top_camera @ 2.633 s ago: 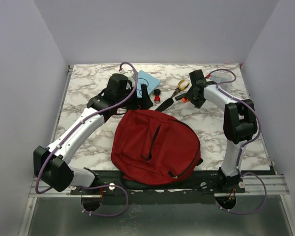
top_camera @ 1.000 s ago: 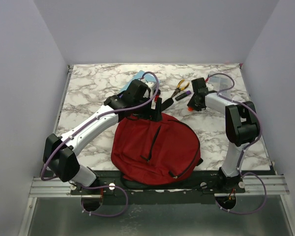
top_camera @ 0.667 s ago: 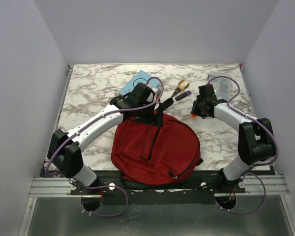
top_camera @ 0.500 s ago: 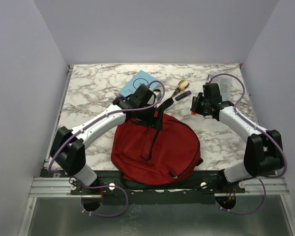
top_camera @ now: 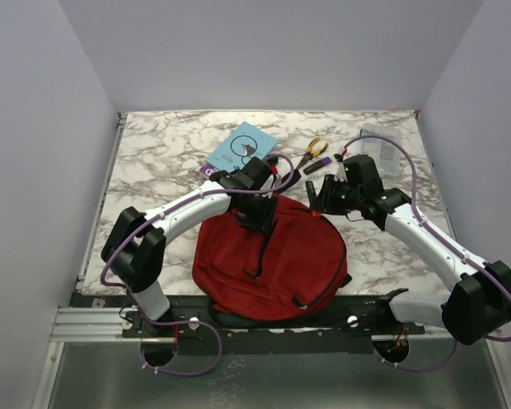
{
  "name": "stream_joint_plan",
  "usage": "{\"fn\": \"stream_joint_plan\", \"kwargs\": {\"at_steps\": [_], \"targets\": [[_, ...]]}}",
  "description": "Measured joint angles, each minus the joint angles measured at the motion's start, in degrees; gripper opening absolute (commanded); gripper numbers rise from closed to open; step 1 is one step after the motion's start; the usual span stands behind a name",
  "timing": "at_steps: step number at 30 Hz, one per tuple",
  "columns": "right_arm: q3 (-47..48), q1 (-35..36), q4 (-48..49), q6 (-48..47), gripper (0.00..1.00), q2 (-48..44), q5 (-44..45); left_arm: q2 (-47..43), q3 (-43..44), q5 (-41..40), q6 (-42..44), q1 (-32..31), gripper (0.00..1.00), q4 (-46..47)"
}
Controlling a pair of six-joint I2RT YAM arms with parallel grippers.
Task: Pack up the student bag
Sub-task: Place the stationery in the student bag.
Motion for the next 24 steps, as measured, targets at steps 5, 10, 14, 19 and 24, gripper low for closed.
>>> {"fn": "stream_joint_plan", "kwargs": {"at_steps": [5, 10, 14, 19, 24], "targets": [[-0.1, 7.5, -2.7, 0.6, 0.01, -0.2, -2.9, 0.1, 0.1, -1.7, 0.8, -0.3, 0.23, -0.7], [-2.3, 14.4, -4.0, 2.7, 0.01, -2.1, -6.0, 0.1, 0.1, -2.9, 1.1, -0.3, 0.07, -1.1], [-7.6, 14.4, -3.0, 5.8, 0.01, -5.2, -9.5, 0.1, 0.2, -3.1, 1.3, -0.3, 0.0, -1.3], [-14.7, 15.0, 1.2, 10.7, 0.01, -5.2, -15.0, 0.1, 0.3, -2.9, 1.3, -0.3, 0.0, -1.4], [-15.5, 15.8, 7.3, 13.1, 0.01, -2.7, -18.9, 0.1, 0.4, -1.7, 1.3, -0.3, 0.0, -1.3]]}}
